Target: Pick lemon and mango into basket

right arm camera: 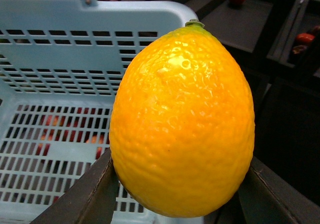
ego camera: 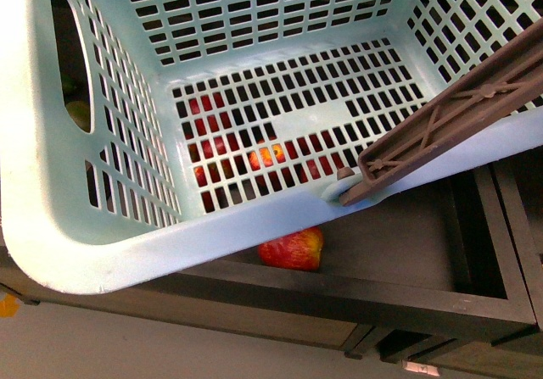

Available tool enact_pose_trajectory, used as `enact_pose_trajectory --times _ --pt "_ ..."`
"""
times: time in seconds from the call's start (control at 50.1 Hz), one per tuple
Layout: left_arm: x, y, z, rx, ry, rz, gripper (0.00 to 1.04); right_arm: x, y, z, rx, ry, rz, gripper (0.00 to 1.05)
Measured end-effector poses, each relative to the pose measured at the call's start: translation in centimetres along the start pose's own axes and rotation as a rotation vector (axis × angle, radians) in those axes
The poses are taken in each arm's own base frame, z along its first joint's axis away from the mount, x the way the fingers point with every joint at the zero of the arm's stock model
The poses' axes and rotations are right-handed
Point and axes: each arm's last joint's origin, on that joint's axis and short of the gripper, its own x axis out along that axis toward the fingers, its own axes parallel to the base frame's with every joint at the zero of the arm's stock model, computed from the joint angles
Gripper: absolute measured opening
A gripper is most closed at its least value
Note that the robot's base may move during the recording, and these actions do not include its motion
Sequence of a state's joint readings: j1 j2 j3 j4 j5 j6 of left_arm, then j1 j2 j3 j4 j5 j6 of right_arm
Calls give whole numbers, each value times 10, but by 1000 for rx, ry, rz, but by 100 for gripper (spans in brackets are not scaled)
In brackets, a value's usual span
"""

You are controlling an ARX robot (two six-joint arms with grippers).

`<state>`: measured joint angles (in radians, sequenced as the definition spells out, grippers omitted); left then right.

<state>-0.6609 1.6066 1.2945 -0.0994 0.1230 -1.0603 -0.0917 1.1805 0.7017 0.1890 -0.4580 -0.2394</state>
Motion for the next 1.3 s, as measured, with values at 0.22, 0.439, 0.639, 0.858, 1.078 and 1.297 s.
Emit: enact_pose_trajectory --times 0.22,0.439,0.639,0.858,1.078,1.297 --pt "0 0 0 0 1 -1 5 18 26 -4 2 30 40 60" --pt "0 0 0 0 0 0 5 25 30 -6 42 45 24 88" --pt "1 0 0 0 5 0 5 3 15 1 99 -1 -79 96" --pt "1 1 1 1 -6 6 5 -53 -5 7 167 -82 -295 96" --pt "1 0 -1 -2 10 -4 5 -56 7 -12 144 -219 -401 73" --pt "1 0 -1 3 0 3 5 -65 29 -46 145 -226 -401 37"
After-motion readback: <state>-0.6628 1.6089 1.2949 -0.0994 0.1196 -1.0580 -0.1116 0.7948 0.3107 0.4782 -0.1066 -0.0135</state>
